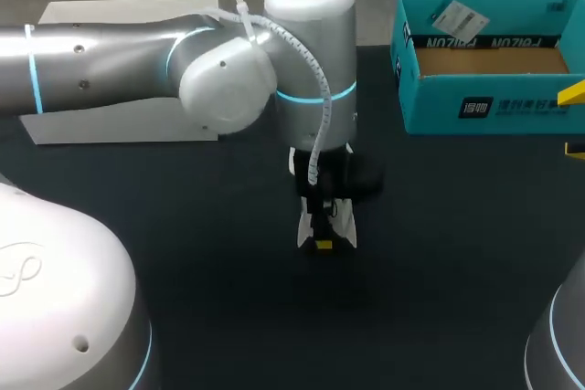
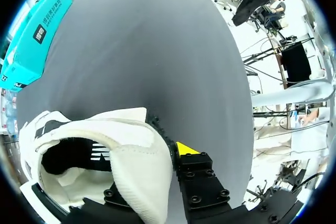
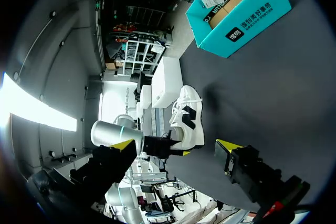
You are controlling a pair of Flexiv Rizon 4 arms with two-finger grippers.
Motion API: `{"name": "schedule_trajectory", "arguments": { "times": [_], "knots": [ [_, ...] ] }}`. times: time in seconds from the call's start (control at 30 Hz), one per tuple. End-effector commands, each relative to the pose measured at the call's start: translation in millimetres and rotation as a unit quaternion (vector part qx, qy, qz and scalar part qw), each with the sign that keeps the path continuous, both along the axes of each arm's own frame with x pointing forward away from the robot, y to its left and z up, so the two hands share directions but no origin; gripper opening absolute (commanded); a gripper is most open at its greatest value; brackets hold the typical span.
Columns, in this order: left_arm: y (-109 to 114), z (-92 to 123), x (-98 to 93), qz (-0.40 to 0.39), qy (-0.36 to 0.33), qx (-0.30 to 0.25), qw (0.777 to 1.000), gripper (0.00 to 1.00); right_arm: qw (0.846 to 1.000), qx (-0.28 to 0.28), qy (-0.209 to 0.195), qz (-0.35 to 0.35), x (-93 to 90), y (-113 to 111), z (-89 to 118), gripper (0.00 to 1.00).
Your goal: Take the shoe out of the shoebox, open the shoe tongue, remove and reinsert the insole, then place the shoe into the shoebox
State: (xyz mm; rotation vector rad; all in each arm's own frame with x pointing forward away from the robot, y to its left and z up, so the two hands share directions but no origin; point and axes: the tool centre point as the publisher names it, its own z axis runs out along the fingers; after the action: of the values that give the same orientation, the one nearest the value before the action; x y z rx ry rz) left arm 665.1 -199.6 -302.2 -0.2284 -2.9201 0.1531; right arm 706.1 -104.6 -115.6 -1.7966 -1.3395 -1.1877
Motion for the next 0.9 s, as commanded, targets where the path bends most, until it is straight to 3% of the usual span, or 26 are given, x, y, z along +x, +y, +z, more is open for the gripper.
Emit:
{"name": "schedule_trajectory", "arguments": {
  "times": [0.03,0.2,0.43,0.9],
  "knots": [
    [13,68,2.2,-0.011,-0.017,-0.016,1.000,0.00,1.000,-0.001,0.000,-0.002,-1.8,0,0,1.00],
    [12,108,-0.1,-0.037,-0.004,-0.023,0.999,0.00,1.000,-0.001,0.000,-0.002,-1.8,0,0,1.00],
    [14,139,-1.3,-0.045,-0.003,-0.034,0.998,0.00,1.000,-0.001,0.000,-0.002,-1.8,0,0,1.00],
    [14,144,-1.0,-0.041,-0.015,-0.038,0.998,0.00,1.000,-0.001,0.000,-0.002,-1.8,0,0,1.00]
  ]
}}
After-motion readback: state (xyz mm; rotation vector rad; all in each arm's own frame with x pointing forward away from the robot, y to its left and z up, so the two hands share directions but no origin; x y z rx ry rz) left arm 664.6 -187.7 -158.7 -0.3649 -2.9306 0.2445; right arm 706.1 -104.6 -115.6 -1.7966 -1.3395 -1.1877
